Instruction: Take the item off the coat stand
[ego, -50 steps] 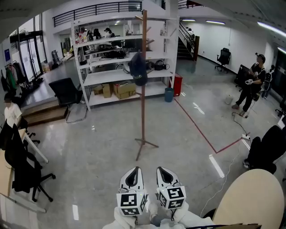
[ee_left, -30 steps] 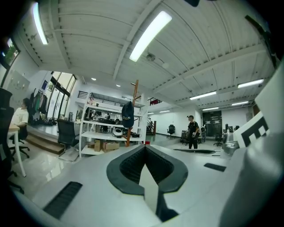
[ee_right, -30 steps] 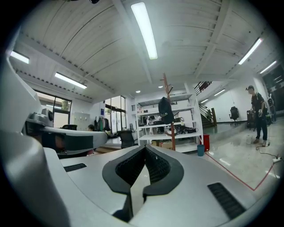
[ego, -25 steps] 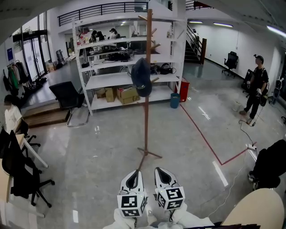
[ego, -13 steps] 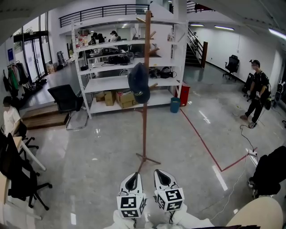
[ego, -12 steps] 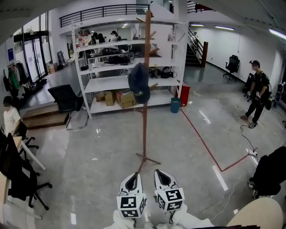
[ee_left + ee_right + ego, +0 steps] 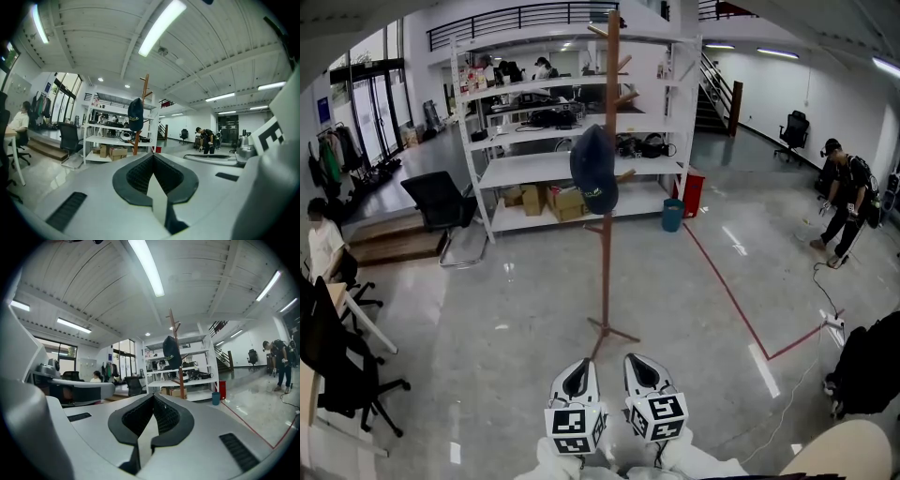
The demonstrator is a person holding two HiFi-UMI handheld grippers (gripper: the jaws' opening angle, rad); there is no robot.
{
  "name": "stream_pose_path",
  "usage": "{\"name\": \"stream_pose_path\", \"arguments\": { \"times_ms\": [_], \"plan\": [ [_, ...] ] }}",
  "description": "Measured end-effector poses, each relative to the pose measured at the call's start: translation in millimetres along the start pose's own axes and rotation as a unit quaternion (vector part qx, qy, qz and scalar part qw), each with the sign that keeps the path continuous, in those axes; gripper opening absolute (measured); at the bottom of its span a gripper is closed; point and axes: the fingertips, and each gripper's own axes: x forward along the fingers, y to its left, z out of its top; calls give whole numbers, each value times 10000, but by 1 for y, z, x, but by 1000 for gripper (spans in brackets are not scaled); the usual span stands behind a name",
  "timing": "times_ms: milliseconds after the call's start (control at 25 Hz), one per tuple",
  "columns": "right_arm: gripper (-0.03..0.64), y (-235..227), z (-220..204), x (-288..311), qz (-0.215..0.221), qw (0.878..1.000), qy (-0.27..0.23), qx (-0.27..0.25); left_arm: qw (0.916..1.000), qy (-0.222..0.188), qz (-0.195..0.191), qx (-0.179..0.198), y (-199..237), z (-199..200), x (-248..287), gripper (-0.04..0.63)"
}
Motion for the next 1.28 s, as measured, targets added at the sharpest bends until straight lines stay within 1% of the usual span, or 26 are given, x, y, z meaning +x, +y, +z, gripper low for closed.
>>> {"name": "stream_pose_path", "arguments": {
  "times_ms": [400,760,1040,1280],
  "plan": [
    [9,-14,1,27,-143,9999,32,49,10000,-6,-56,-16,10,6,29,0],
    [9,-18,1,77,-206,9998,-15,-1,9999,-34,-99,34,42,11,67,0],
    [9,-24,16,117,-238,9996,-92,-99,9998,-100,-162,36,65,24,101,0],
    [9,-23,19,147,-318,9993,-46,-165,9997,-65,-252,-23,87,26,124,0]
  ]
}}
